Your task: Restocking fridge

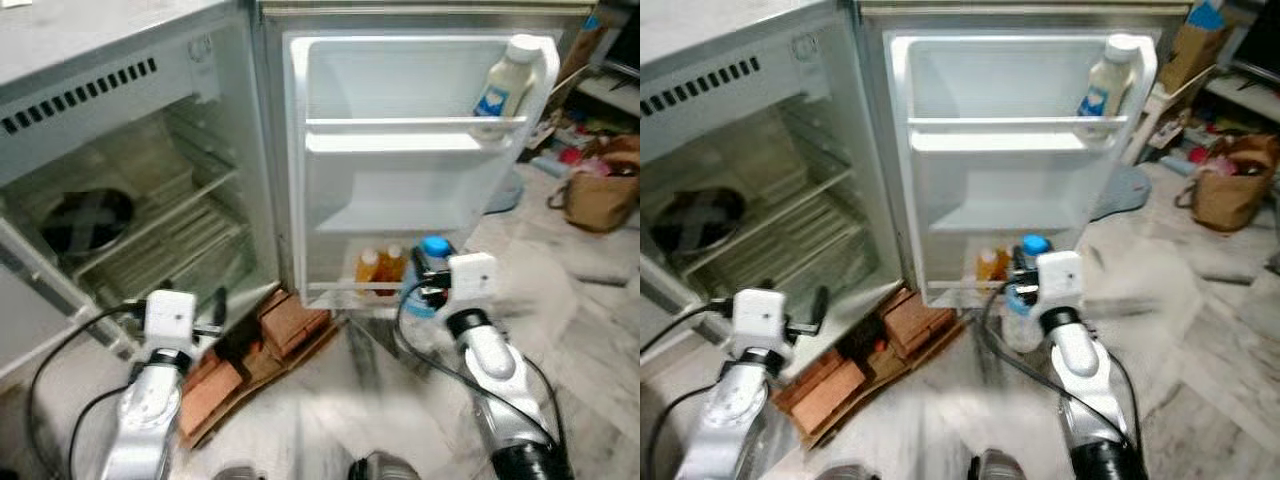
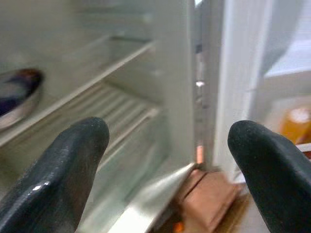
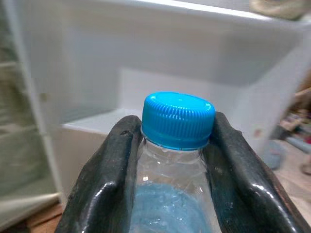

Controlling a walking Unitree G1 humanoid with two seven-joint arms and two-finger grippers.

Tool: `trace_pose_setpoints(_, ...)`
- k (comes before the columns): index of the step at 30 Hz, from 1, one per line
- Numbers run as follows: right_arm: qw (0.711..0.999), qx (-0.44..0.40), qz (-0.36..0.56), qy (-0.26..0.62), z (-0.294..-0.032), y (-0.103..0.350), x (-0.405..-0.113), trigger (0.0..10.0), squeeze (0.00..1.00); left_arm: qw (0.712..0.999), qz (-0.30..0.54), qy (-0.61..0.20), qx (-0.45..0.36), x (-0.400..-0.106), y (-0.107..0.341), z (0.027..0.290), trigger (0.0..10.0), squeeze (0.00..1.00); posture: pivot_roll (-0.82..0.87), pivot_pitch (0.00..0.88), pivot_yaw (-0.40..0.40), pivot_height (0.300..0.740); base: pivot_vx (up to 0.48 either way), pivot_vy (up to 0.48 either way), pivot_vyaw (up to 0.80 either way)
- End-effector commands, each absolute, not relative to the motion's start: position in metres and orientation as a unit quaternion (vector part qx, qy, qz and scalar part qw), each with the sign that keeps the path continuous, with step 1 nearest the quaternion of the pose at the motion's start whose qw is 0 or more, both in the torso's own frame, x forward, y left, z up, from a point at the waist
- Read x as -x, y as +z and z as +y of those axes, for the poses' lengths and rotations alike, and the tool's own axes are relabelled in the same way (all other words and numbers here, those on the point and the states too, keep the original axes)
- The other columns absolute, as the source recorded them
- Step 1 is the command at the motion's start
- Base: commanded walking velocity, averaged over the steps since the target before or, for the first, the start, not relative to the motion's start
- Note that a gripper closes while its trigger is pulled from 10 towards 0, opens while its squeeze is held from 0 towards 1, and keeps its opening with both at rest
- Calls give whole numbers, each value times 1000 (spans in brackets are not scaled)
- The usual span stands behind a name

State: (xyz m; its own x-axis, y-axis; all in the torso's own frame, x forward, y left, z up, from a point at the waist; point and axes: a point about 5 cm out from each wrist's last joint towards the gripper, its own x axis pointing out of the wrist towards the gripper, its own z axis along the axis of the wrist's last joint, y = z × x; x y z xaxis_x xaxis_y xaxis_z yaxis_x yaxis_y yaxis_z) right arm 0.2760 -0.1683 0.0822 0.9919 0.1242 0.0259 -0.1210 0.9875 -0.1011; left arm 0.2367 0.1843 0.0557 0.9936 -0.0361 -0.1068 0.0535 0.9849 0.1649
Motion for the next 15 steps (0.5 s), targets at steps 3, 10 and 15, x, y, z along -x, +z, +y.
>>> trace_pose_setpoints(3, 995, 40, -41, 82, -155, 93, -282, 10000, 0, 994, 53, -7, -96, -235, 57, 197, 10000, 0, 94, 76, -45, 740, 281, 319, 0)
trace_pose_setpoints(10, 995, 41, -40, 83, -155, 92, -283, 10000, 0, 994, 53, -9, -97, -237, 57, 195, 10000, 0, 93, 77, -44, 740, 190, 227, 0)
trace_pose_setpoints(15, 995, 42, -42, 81, -155, 93, -284, 10000, 0, 994, 45, -14, -99, -238, 59, 192, 10000, 0, 93, 83, -41, 740, 0, 0, 0)
